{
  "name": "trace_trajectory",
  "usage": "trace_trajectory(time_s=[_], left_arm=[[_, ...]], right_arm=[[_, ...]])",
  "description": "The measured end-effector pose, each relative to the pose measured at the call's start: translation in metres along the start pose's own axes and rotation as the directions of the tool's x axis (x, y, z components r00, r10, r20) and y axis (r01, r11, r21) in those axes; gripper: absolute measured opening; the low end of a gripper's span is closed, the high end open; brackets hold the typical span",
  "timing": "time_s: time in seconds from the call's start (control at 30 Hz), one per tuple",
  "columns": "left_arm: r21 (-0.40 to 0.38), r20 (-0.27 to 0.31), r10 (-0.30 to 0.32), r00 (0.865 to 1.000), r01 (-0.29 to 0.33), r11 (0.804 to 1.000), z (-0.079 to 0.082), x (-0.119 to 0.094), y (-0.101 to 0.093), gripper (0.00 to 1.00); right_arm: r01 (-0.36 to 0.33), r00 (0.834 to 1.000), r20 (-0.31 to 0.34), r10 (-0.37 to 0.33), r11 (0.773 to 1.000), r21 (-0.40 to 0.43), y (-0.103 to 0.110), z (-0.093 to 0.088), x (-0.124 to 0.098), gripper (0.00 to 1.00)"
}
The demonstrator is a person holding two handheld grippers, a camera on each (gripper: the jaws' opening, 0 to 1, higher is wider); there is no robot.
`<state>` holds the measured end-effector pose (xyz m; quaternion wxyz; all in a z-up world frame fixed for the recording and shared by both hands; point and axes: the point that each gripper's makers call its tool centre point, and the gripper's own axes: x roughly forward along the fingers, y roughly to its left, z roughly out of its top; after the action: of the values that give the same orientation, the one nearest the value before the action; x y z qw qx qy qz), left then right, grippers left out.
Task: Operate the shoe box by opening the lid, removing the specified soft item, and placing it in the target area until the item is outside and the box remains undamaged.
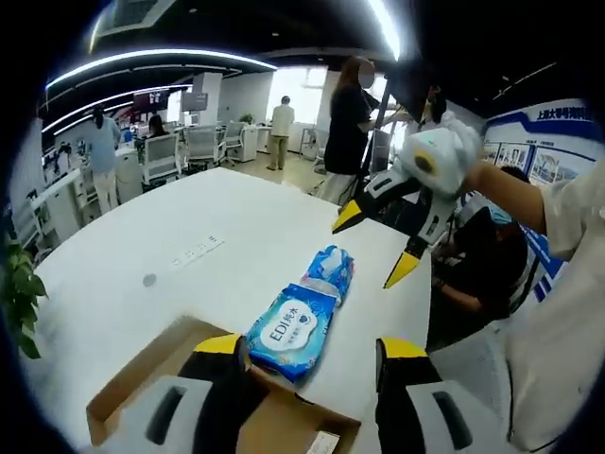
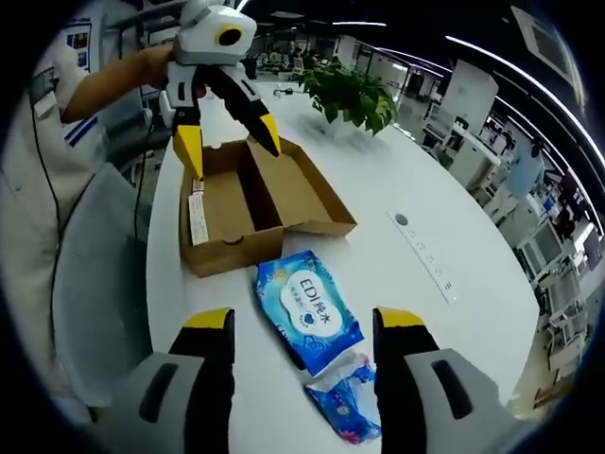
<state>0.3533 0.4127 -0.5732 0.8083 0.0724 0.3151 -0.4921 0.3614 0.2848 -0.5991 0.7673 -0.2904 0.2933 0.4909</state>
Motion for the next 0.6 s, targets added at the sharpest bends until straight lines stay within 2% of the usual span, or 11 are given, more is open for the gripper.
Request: trace_trajectory(time_s=[0.3,0.6], left_arm=[[-0.039,0.019,0.069,0.997,-0.069,0.997,-0.019,-0.033,0.015,0.62],[-0.103,0.059,0.158,0.986,-0.151,0.983,-0.043,-0.070,0.032,0.66]], right_arm=[[-0.038,0.999,0.022,0.038,0.999,-0.013,0.013,0.015,0.010,0.60],[-0.092,0.995,0.034,0.093,0.995,-0.041,0.032,0.027,0.025,0.59]])
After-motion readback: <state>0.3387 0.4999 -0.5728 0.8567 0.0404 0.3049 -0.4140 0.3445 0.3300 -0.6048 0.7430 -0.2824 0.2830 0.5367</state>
